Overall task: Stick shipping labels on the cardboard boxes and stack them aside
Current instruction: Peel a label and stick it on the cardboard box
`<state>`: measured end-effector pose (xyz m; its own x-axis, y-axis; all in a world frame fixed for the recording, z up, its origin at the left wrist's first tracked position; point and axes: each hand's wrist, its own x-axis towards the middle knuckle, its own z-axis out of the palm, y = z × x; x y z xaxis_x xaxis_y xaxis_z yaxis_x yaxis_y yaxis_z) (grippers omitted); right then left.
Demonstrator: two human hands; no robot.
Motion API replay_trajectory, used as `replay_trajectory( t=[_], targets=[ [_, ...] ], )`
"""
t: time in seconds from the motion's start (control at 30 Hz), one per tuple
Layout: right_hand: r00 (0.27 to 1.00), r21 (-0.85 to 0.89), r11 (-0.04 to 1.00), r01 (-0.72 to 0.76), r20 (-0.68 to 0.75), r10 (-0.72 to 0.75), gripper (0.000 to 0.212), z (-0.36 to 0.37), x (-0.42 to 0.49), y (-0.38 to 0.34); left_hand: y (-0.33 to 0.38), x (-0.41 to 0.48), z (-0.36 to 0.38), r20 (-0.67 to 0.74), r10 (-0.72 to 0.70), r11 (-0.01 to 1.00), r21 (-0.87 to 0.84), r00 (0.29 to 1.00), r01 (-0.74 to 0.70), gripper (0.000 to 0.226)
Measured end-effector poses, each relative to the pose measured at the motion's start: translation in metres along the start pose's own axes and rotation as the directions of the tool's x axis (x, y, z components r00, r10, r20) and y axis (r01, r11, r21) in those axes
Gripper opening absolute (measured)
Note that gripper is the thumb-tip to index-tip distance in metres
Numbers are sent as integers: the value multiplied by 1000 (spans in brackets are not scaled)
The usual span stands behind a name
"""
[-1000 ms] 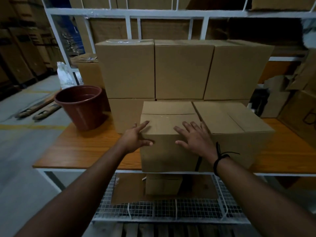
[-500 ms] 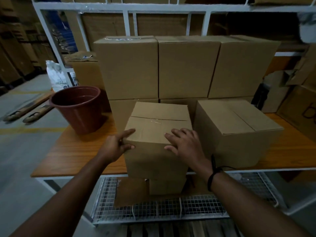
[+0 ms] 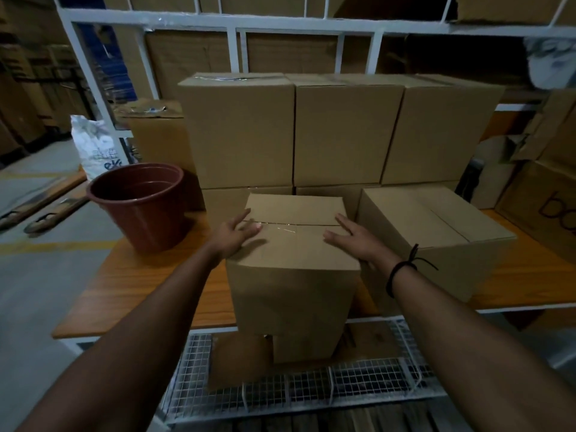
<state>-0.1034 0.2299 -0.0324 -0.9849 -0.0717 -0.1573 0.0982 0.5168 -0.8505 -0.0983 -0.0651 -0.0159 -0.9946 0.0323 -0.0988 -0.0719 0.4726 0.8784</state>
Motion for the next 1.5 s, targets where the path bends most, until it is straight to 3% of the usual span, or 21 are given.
replay_trajectory(
  t=[0.1,0.3,0.4,0.53,0.73,0.93,1.03,1.17,1.3,1.5],
  targets=[
    [1000,2,1000,-10,7,10,86,4,4,-1,2,5,0,113,-22,1000,1,993,22,67],
    [992,-31,995,93,-79,-96,83,6,-13,-8,-10,0,-5,15,1,1000,-24,1000,0,73],
    [977,-66,987,145,-147,-153,82,1,-31,-10,-11,-13,-6,-31,67,994,-81,997,-69,76],
    [971,-71,979,190,-136,-198,84,0,-51,4,-18,-24,-3,-114,157,979,-110,981,-170,82],
    [975,-40,983,178,-127,-182,90,11,-62,19,-1,-5,-1,-110,193,970,-129,975,-206,101],
    [983,96,983,159,-111,-148,120,-10,-58,-3,-2,-3,1,-94,179,970,-147,979,-191,120],
    [976,34,991,131,-179,-123,119,-31,-35,-31,2,-8,7,-52,231,960,-148,972,-236,127],
    [990,-51,995,81,-108,-86,101,-40,-20,-37,5,-11,9,-37,201,964,-171,979,-204,135],
    [984,-49,992,115,-130,-121,82,-30,-37,-26,16,-22,4,-104,81,973,-207,991,-102,117],
    [921,-108,954,281,-250,-300,75,-46,-65,-31,33,-38,-1,-208,193,953,-190,959,-234,93]
  ],
)
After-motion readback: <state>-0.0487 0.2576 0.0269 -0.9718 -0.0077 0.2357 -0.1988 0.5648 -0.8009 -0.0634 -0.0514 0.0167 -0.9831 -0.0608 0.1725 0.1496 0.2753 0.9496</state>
